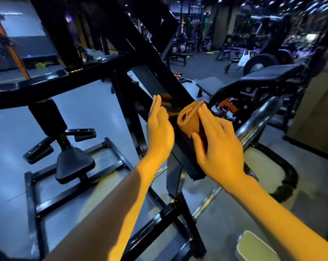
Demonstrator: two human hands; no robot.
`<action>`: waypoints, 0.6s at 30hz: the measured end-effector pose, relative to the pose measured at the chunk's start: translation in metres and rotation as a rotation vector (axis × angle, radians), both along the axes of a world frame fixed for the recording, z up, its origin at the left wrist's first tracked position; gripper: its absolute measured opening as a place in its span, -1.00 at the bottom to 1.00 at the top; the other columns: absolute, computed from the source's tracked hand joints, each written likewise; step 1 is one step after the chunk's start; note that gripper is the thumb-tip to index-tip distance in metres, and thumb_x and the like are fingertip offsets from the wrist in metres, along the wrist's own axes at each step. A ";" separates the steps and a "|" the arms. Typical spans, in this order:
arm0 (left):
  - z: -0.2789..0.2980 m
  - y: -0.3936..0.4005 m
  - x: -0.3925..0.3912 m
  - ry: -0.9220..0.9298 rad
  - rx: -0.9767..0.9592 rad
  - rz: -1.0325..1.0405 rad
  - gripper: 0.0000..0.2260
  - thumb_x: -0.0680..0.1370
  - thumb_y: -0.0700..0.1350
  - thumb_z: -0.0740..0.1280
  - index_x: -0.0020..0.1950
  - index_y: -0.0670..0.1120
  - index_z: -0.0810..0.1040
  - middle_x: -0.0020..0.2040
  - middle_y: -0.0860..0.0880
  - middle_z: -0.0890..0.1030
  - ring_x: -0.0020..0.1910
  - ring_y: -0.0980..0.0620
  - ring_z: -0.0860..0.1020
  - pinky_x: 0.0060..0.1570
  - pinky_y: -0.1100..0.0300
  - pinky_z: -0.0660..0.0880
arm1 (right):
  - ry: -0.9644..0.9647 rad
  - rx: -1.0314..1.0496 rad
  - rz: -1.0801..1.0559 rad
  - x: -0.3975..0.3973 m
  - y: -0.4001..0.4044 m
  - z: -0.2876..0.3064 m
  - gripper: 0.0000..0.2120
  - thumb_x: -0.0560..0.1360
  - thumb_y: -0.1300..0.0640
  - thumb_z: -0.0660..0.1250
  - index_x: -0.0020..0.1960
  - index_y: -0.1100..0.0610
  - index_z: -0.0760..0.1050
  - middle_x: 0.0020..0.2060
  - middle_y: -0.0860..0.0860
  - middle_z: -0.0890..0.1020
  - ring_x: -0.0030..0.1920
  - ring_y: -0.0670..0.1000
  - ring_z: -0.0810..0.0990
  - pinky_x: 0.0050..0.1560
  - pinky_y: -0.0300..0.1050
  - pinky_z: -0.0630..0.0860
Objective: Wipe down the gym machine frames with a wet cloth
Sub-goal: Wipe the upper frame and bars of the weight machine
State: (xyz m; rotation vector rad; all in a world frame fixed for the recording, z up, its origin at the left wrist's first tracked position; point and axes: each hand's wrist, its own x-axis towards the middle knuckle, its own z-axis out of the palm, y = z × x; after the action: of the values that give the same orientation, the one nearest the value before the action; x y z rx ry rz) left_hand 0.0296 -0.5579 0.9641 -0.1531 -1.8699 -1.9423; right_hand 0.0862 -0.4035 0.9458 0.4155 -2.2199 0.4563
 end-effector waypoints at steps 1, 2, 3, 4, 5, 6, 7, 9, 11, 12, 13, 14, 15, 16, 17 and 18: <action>-0.002 0.000 0.000 0.003 0.005 -0.038 -0.48 0.69 0.09 0.04 0.66 0.02 0.15 0.65 0.14 0.15 0.61 0.19 0.14 0.61 0.02 0.13 | -0.012 -0.014 -0.014 0.007 0.002 -0.003 -0.39 0.67 -0.02 0.23 0.65 0.17 0.19 0.51 0.07 0.45 0.35 0.12 0.41 0.12 -0.08 0.50; -0.004 0.001 0.000 0.002 0.008 -0.075 -0.45 0.67 0.12 0.03 0.66 0.03 0.11 0.66 0.15 0.11 0.61 0.20 0.11 0.61 0.01 0.12 | -0.022 -0.016 -0.031 0.013 0.003 -0.005 -0.39 0.67 -0.02 0.22 0.65 0.17 0.19 0.49 0.08 0.46 0.34 0.12 0.41 0.09 -0.08 0.50; -0.005 0.000 -0.001 -0.002 0.006 -0.096 -0.45 0.69 0.14 0.02 0.67 0.04 0.09 0.66 0.16 0.08 0.61 0.21 0.09 0.61 0.01 0.11 | -0.022 -0.006 -0.043 0.012 0.001 -0.004 -0.38 0.68 -0.01 0.22 0.66 0.18 0.17 0.48 0.10 0.47 0.34 0.13 0.40 0.09 -0.06 0.52; -0.004 -0.001 0.000 -0.004 0.001 -0.111 -0.47 0.71 0.13 0.01 0.68 0.04 0.07 0.66 0.16 0.06 0.61 0.21 0.08 0.62 0.03 0.10 | -0.018 0.012 -0.043 0.007 -0.004 0.002 -0.38 0.69 0.01 0.23 0.66 0.20 0.16 0.48 0.11 0.46 0.36 0.14 0.39 0.11 -0.03 0.53; -0.003 -0.002 0.001 -0.013 0.002 -0.126 -0.49 0.73 0.11 0.00 0.68 0.03 0.06 0.67 0.15 0.05 0.61 0.21 0.07 0.62 0.04 0.10 | -0.018 0.026 -0.039 -0.002 -0.012 0.011 -0.39 0.70 0.02 0.23 0.66 0.21 0.14 0.48 0.12 0.46 0.38 0.14 0.38 0.11 -0.03 0.53; -0.001 -0.002 0.002 -0.011 0.019 -0.142 -0.49 0.73 0.09 0.01 0.68 0.03 0.06 0.67 0.15 0.07 0.61 0.21 0.09 0.61 0.05 0.10 | -0.024 0.025 -0.024 -0.016 -0.022 0.024 -0.39 0.71 0.01 0.23 0.66 0.20 0.12 0.48 0.12 0.45 0.40 0.14 0.37 0.08 -0.04 0.52; 0.002 -0.001 0.004 -0.007 0.047 -0.159 -0.47 0.71 0.10 0.03 0.68 0.04 0.07 0.66 0.14 0.10 0.61 0.20 0.12 0.61 0.06 0.12 | -0.035 0.011 -0.004 -0.031 -0.034 0.038 -0.39 0.72 -0.01 0.21 0.67 0.18 0.11 0.47 0.10 0.45 0.42 0.13 0.35 0.03 -0.06 0.50; 0.005 0.000 0.005 -0.013 0.113 -0.179 -0.47 0.71 0.08 0.04 0.68 0.04 0.08 0.66 0.13 0.14 0.59 0.18 0.17 0.59 0.08 0.18 | -0.073 -0.022 0.026 -0.061 -0.057 0.063 -0.39 0.73 -0.06 0.18 0.68 0.10 0.07 0.49 0.08 0.41 0.45 0.10 0.33 -0.01 -0.09 0.46; 0.004 0.002 0.005 -0.005 0.150 -0.184 -0.53 0.75 0.05 0.02 0.68 0.06 0.09 0.65 0.13 0.16 0.59 0.18 0.18 0.57 0.07 0.22 | -0.087 -0.035 0.044 -0.076 -0.067 0.074 -0.39 0.74 -0.08 0.17 0.69 0.07 0.04 0.52 0.07 0.36 0.46 0.09 0.34 0.02 -0.08 0.47; 0.003 0.002 0.004 0.000 0.152 -0.193 -0.52 0.74 0.08 0.03 0.67 0.07 0.11 0.65 0.13 0.18 0.59 0.17 0.19 0.57 0.06 0.22 | -0.077 -0.031 0.042 -0.071 -0.063 0.071 -0.38 0.74 -0.08 0.17 0.69 0.07 0.04 0.53 0.07 0.35 0.47 0.09 0.34 0.05 -0.06 0.50; 0.001 0.003 0.003 0.004 0.158 -0.196 -0.49 0.71 0.12 0.04 0.67 0.09 0.12 0.64 0.14 0.19 0.59 0.17 0.19 0.58 0.04 0.21 | -0.076 -0.017 0.037 -0.059 -0.053 0.062 -0.38 0.74 -0.07 0.17 0.69 0.08 0.04 0.54 0.06 0.36 0.48 0.10 0.33 0.07 -0.03 0.52; -0.002 0.004 0.002 0.007 0.171 -0.193 -0.46 0.68 0.14 0.05 0.67 0.10 0.12 0.64 0.15 0.18 0.59 0.18 0.17 0.59 0.03 0.18 | -0.086 -0.011 0.041 -0.043 -0.040 0.048 -0.38 0.73 -0.07 0.18 0.69 0.07 0.04 0.53 0.04 0.38 0.48 0.09 0.32 0.07 -0.02 0.53; -0.004 0.004 0.001 0.004 0.178 -0.185 -0.45 0.67 0.14 0.04 0.67 0.10 0.10 0.66 0.16 0.13 0.61 0.18 0.13 0.61 0.02 0.14 | -0.104 -0.022 0.045 -0.022 -0.024 0.032 -0.38 0.73 -0.07 0.18 0.70 0.04 0.04 0.52 0.00 0.39 0.48 0.07 0.31 0.05 -0.02 0.53; -0.006 0.005 0.000 0.007 0.169 -0.188 -0.46 0.69 0.12 0.03 0.68 0.09 0.06 0.67 0.16 0.06 0.62 0.18 0.08 0.62 0.02 0.09 | -0.128 -0.047 0.033 -0.001 -0.005 0.016 -0.38 0.72 -0.07 0.18 0.70 0.00 0.03 0.50 -0.04 0.41 0.45 0.05 0.32 0.02 -0.05 0.50; -0.006 0.007 0.000 0.015 0.158 -0.194 -0.47 0.71 0.09 0.01 0.68 0.09 0.02 0.67 0.16 0.00 0.63 0.17 0.03 0.63 0.01 0.04 | -0.156 -0.071 0.010 0.020 0.013 0.000 -0.38 0.72 -0.08 0.17 0.70 -0.04 0.02 0.47 -0.06 0.43 0.42 0.05 0.34 -0.02 -0.08 0.46; -0.007 0.009 -0.001 0.026 0.157 -0.215 -0.48 0.72 0.07 0.00 0.68 0.09 -0.02 0.68 0.16 -0.05 0.64 0.15 -0.01 0.63 0.00 0.01 | -0.182 -0.084 -0.026 0.039 0.026 -0.014 -0.38 0.71 -0.09 0.16 0.70 -0.06 0.01 0.44 -0.06 0.45 0.39 0.05 0.36 -0.04 -0.12 0.41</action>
State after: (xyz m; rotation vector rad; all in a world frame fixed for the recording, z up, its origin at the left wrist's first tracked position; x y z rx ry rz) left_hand 0.0291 -0.5494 0.9572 -0.3418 -1.7369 -2.2097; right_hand 0.1249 -0.3775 0.9323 0.3101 -2.3683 0.5919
